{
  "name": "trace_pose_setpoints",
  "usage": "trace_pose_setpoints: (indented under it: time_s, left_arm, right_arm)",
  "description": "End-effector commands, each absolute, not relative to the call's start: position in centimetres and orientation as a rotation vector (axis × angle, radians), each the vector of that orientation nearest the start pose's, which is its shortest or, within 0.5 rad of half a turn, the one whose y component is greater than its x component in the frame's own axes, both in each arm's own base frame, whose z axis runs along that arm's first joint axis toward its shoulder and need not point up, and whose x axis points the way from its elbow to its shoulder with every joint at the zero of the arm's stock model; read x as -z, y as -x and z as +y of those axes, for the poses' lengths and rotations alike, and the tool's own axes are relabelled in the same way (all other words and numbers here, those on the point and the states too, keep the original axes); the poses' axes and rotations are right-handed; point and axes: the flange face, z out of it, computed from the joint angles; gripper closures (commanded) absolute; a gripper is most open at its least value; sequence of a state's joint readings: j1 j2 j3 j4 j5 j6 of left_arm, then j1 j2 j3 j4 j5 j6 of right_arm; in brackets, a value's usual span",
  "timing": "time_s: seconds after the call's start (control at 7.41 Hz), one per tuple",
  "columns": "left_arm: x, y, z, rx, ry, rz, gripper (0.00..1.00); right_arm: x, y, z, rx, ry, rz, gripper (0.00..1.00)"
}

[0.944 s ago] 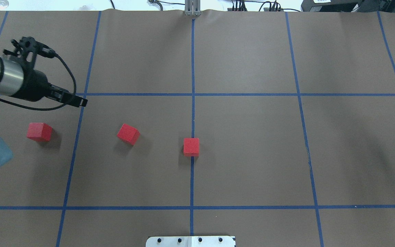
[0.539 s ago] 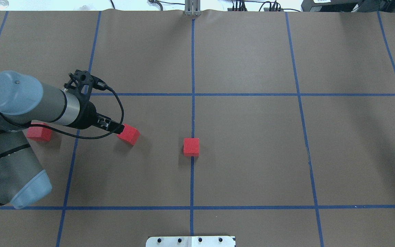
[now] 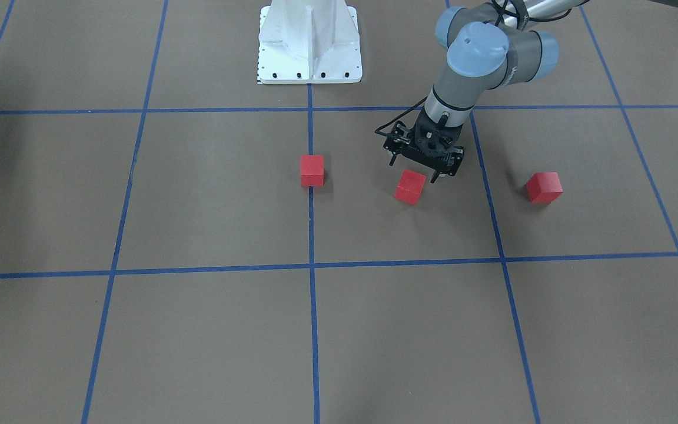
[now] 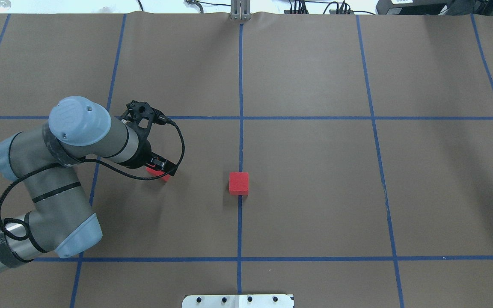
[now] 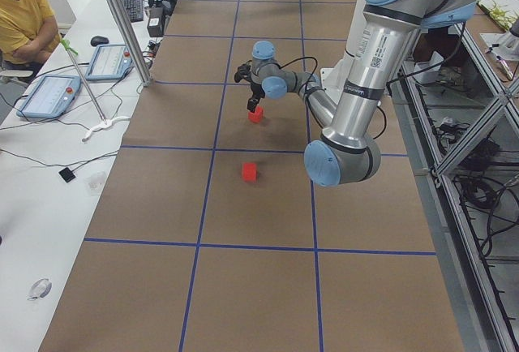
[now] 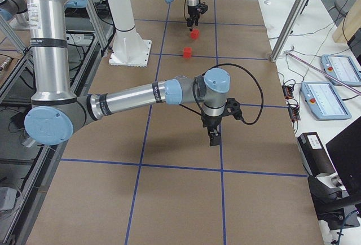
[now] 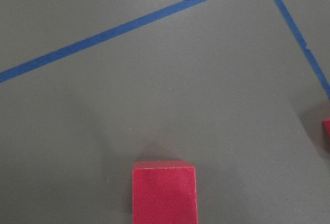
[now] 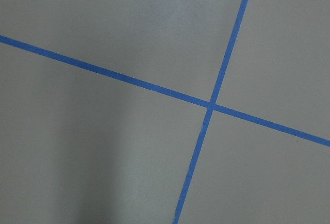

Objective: Form red blocks into L shape at center
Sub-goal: 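Grasp the nearer red cube with the left gripper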

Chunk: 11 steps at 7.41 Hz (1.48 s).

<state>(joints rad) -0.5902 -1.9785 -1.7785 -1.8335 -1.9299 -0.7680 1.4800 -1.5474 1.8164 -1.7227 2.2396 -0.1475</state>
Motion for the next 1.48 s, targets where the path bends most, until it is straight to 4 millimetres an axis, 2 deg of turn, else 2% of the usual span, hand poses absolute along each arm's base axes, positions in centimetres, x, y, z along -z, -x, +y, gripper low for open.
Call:
trace_pose_setpoints:
  time_s: [0.0, 0.27, 0.94, 1.35]
  left_arm:
    - [-31.9, -47.0, -43.5, -0.348, -0.286, 0.866, 0.0]
    - [-32.9, -47.8, -44.1, -0.333, -0.287, 0.833, 0.0]
    - [-33.1, -49.1, -43.7, -0.345, -0.273, 0.83, 0.01]
    - [-32.9, -49.8, -43.5, -0.316, -0.252, 0.838, 0.1]
  right_arm:
    - [-54.9, -2.6, -50.1, 0.267, -0.132, -0.667, 0.0]
    - [-54.9, -2.6, -50.1, 0.266, -0.131, -0.667, 0.0]
    - [-55.2, -2.6, -50.1, 0.263, -0.126, -0.667, 0.0]
    - [-55.2, -2.6, -50.1, 0.265, -0.127, -0.667, 0.0]
